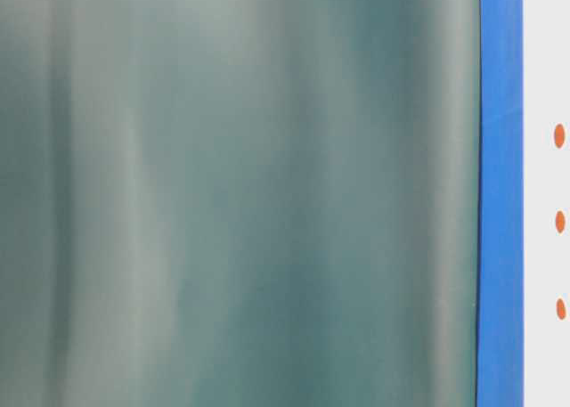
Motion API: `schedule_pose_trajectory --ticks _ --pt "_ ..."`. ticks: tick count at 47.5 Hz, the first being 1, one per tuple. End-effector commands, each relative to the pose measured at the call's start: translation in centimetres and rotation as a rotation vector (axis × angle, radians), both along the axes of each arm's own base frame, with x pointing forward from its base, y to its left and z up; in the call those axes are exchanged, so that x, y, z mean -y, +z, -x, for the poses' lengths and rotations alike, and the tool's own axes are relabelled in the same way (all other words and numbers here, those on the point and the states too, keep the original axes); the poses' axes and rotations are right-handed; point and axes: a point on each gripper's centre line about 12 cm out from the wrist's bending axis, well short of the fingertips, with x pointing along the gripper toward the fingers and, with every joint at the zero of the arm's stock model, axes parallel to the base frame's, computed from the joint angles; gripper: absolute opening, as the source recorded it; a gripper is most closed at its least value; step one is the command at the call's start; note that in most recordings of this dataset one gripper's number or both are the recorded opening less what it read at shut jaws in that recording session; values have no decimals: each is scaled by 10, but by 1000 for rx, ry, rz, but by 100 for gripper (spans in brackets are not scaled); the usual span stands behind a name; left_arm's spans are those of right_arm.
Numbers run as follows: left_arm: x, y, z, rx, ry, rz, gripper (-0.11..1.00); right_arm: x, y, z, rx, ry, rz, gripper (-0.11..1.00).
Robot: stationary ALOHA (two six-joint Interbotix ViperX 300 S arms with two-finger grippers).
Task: Touch the tip of the soldering iron to the tip of the solder at the mark.
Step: 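Grasp the yellow solder with the left gripper, red soldering iron with right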
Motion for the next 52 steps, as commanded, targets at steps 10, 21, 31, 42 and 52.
schedule_pose_trajectory --ticks 10,21,31,42,52 --pt "17 6 -3 0 -87 29 0 -23 14 -8 -38 112 -48 -6" --pt "45 -14 -9 -79 -216 19 0 -52 -2 -11 -119 244 -88 -5" --pt "72 -38 -20 -186 -318 1 3 -79 -27 -20 -216 341 -155 20" --pt "101 -70 -28 -315 -414 -28 65 -101 -57 -39 -324 377 -196 84" --pt "133 -105 -39 -399 -499 -62 84 -114 -93 -46 -412 373 -236 90"
